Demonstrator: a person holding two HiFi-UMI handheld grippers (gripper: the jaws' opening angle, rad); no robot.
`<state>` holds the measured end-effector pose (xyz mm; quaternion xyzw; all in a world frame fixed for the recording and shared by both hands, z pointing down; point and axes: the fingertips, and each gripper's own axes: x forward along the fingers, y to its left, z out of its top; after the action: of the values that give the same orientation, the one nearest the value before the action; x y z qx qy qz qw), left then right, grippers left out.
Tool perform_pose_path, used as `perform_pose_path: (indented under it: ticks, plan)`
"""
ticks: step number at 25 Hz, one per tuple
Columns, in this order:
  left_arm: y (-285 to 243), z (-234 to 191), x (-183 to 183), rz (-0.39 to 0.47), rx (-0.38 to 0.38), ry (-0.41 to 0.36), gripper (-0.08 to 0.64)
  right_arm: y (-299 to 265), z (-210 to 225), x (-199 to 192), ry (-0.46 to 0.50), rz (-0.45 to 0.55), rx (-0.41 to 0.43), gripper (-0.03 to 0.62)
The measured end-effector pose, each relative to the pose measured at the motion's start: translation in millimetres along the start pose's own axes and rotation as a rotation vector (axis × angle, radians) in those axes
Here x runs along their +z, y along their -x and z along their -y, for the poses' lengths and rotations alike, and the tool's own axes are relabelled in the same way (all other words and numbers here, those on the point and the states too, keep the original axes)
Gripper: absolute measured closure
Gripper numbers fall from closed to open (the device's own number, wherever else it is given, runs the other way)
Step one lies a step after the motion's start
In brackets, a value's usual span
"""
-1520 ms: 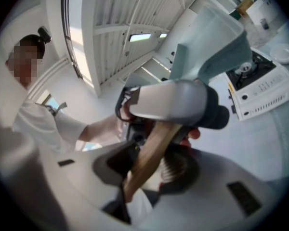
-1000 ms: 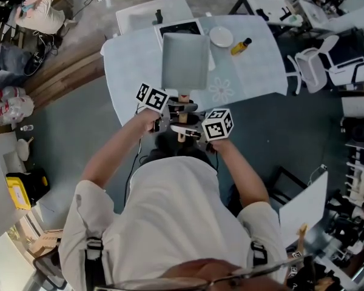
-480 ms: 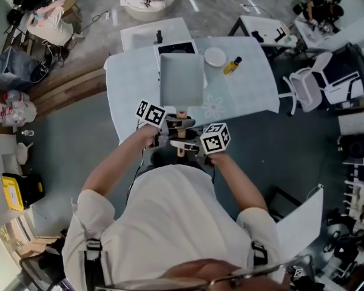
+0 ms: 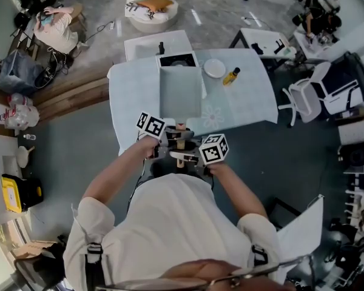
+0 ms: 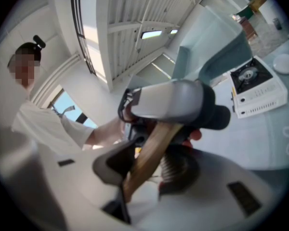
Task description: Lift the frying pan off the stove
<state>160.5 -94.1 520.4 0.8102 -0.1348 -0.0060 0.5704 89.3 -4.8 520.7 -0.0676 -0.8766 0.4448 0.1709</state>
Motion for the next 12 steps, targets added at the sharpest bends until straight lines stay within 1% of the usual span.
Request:
perform_pose_path:
  ticks: [5,12]
  plan:
    - [1.7,6.5,-0.4,0.008,0.0,0.0,0.363,1.5,-6.8,0.3,0.01,-0.008,0.009,0.426]
    - [3.8,5.2,2.2,0.011,0.012,-0.003,0.362,0.6,-6.0,2.5,0.019,-0.012,0.02,0.426]
